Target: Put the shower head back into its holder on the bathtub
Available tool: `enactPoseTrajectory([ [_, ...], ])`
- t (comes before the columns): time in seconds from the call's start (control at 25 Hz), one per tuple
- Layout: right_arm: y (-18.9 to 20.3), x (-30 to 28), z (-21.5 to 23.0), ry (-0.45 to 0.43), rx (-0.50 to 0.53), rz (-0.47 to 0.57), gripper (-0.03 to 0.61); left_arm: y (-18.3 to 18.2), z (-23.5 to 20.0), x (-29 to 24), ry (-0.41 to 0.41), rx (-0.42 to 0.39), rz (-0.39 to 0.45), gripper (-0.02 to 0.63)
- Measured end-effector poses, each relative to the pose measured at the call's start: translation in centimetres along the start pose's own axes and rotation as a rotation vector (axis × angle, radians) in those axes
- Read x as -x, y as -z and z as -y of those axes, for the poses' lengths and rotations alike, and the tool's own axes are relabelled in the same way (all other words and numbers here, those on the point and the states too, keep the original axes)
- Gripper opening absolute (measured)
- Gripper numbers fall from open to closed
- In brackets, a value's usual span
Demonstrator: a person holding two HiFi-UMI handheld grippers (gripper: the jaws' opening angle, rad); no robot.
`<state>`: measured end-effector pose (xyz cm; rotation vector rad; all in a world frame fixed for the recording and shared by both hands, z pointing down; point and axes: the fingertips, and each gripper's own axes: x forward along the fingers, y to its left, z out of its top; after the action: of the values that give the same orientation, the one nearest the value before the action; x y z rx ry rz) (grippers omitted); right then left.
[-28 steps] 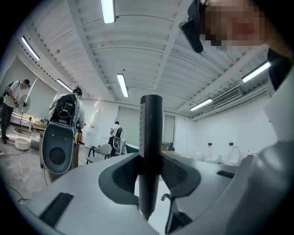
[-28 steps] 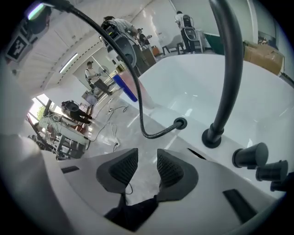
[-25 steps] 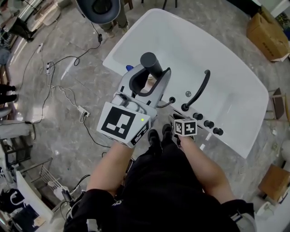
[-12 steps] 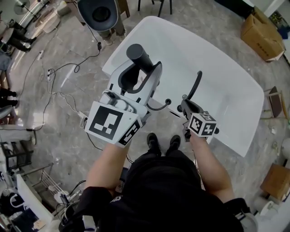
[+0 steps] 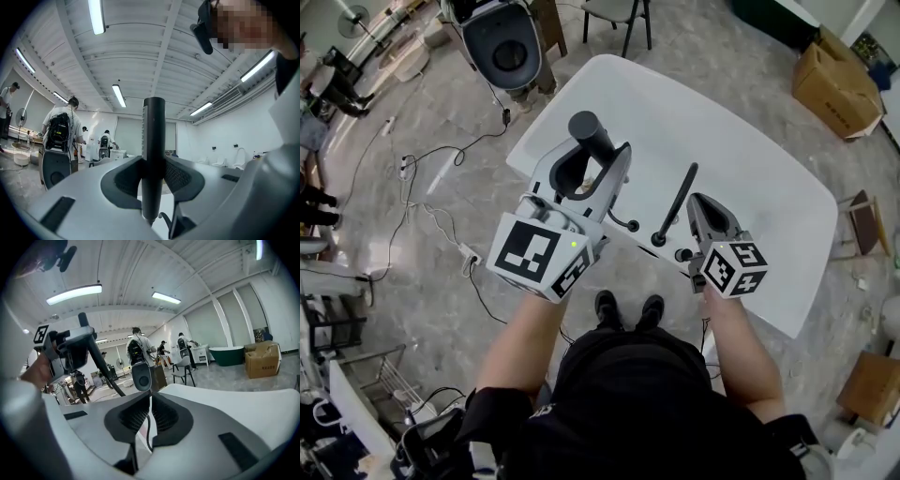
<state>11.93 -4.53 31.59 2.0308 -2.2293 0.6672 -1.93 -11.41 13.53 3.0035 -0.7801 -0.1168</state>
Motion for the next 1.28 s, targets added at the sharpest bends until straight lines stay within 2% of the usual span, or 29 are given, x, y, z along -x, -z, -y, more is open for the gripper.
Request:
enactPoseTrajectory([
  [0.16, -3.0, 1.6, 0.4, -0.02, 0.061, 0.043, 0.018, 0.1, 0.2, -0.1, -0.027, 0.021, 0.005, 0.141],
  [0.32, -5.4, 2.0, 0.9, -0.018, 0.129, 0.071, 0.014, 2.0, -0.1, -0.8, -0.047, 0.024, -0.048, 0.14],
  [0.52, -7.2, 2.5, 1.5, -0.03, 0.158, 0.09, 0.014, 4.6, 0.8, -1.4, -0.056, -0.003, -0.106, 0.141],
  [0.88, -8.4, 5.4, 3.5, -0.001, 0.198, 0.144, 0.014, 8.0, 2.6, -2.6, -0.034, -0.012, -0.189, 0.14],
  [1.12, -7.3, 5.5, 5.9, 0.012, 0.18, 0.118, 0.014, 10.1, 4.2, -3.8, -0.004, -0.022, -0.237, 0.141],
  [1.28, -6.1, 3.8, 5.9, -0.005, 0.154, 0.096, 0.014, 12.1, 3.8, -4.6, -0.011, -0.017, -0.261, 0.141],
])
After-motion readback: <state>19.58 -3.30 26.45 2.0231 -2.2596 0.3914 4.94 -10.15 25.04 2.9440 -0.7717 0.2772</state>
